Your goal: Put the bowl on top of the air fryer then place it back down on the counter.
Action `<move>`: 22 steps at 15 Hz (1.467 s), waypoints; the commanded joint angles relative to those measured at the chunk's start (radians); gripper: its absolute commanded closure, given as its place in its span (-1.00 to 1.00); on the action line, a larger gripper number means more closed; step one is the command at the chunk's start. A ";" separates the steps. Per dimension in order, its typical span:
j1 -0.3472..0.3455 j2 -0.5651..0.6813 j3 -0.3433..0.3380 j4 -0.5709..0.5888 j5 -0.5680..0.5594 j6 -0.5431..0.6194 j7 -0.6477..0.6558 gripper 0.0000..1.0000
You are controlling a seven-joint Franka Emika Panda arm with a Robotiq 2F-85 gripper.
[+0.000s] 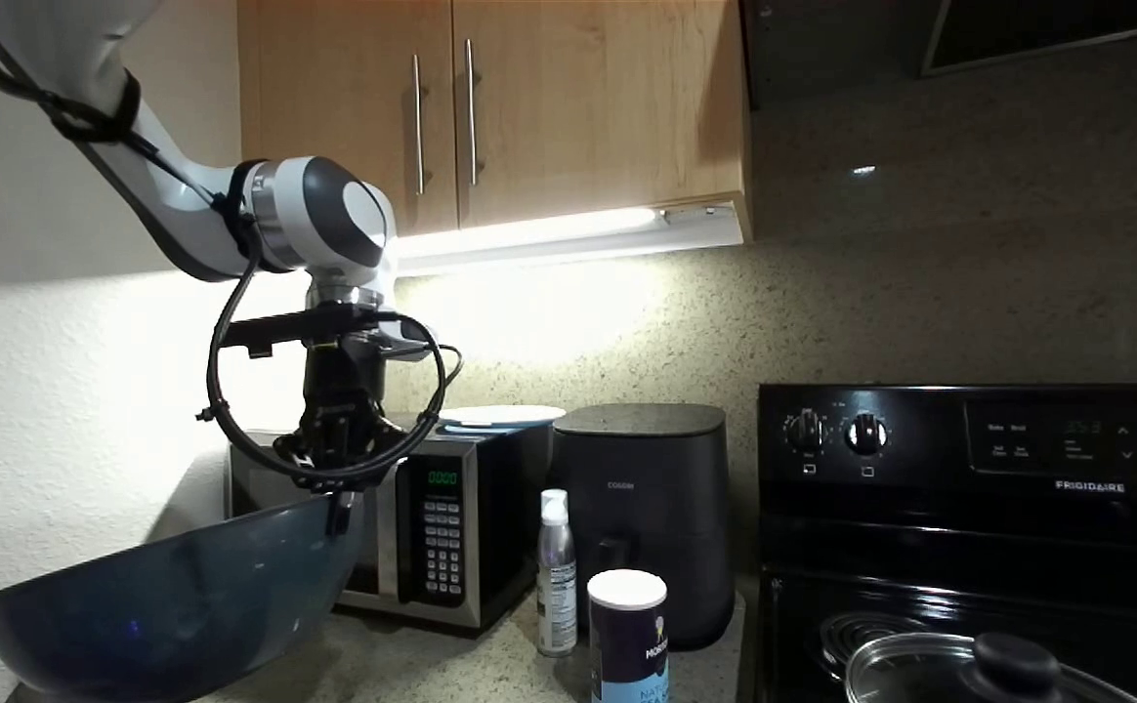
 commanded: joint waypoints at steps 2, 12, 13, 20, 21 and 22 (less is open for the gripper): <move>0.002 0.017 -0.007 -0.003 0.004 0.029 -0.040 0.88; -0.003 0.192 -0.032 -0.015 0.007 0.308 -0.207 0.88; -0.003 0.204 -0.033 -0.015 0.006 0.319 -0.223 0.88; -0.003 0.288 -0.030 0.009 -0.020 0.365 -0.267 0.88; -0.002 0.297 -0.029 0.014 -0.027 0.366 -0.266 0.88; -0.002 0.307 -0.028 0.022 -0.036 0.365 -0.262 0.88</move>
